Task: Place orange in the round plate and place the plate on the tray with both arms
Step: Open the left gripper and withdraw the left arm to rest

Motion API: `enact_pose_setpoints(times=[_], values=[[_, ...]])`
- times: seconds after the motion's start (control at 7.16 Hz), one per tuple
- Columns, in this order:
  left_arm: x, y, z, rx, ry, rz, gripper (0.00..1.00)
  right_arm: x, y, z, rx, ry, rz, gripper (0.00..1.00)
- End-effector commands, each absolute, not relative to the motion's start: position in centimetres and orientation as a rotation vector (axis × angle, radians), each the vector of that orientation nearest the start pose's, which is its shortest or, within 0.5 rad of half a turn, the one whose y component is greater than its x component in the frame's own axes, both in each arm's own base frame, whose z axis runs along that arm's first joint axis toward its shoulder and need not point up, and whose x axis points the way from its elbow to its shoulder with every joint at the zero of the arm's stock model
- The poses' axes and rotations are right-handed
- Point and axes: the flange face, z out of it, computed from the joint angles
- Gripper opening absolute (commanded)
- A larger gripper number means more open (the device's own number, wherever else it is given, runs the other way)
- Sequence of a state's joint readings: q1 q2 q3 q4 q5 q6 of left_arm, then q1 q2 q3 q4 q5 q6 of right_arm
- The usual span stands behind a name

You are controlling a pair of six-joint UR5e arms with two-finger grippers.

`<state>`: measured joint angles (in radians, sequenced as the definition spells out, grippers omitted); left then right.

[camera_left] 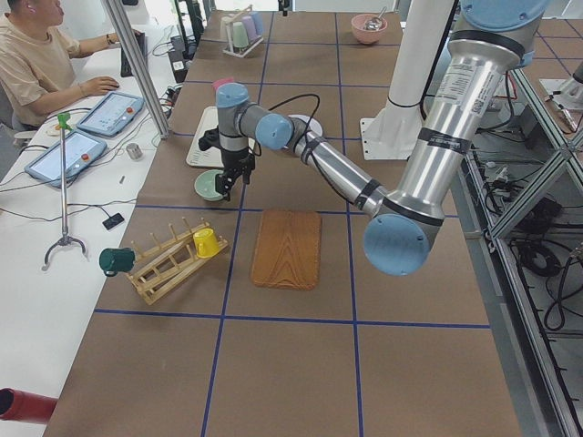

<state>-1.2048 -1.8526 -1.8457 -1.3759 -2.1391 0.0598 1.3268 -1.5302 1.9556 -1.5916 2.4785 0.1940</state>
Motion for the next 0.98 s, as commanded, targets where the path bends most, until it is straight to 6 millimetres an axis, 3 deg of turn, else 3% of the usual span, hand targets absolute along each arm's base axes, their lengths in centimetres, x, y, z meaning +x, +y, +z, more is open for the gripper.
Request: enact_pose_setpoints(times=[0.0, 0.14, 0.28, 0.42, 0.56, 0.7, 0.84], values=[[1.3, -54.6, 50.2, 0.240, 0.633, 0.567, 0.99, -12.6, -47.9, 40.8, 0.157, -1.042, -0.118, 1.00], [-2.9, -53.8, 53.0, 0.234, 0.623, 0.554, 0.99, -14.7, -47.5, 39.5, 0.149, -1.070, -0.090, 1.00], [-4.8, -52.2, 56.5, 0.185, 0.628, 0.514, 0.99, -16.6, -47.8, 37.3, 0.132, -1.094, -0.055, 1.00], [-7.6, -50.8, 58.1, 0.200, 0.634, 0.525, 0.99, -19.5, -47.9, 35.0, 0.109, -1.093, 0.013, 1.00], [-8.2, -50.0, 58.7, 0.190, 0.694, 0.475, 0.99, -22.3, -47.2, 33.3, 0.115, -1.088, 0.062, 1.00], [-9.8, -49.3, 58.3, 0.176, 0.770, 0.320, 0.99, -24.8, -45.9, 32.6, 0.115, -1.145, 0.130, 1.00], [-9.8, -48.4, 58.8, 0.172, 0.787, 0.305, 0.99, -29.2, -43.6, 31.5, 0.134, -1.202, 0.238, 1.00]])
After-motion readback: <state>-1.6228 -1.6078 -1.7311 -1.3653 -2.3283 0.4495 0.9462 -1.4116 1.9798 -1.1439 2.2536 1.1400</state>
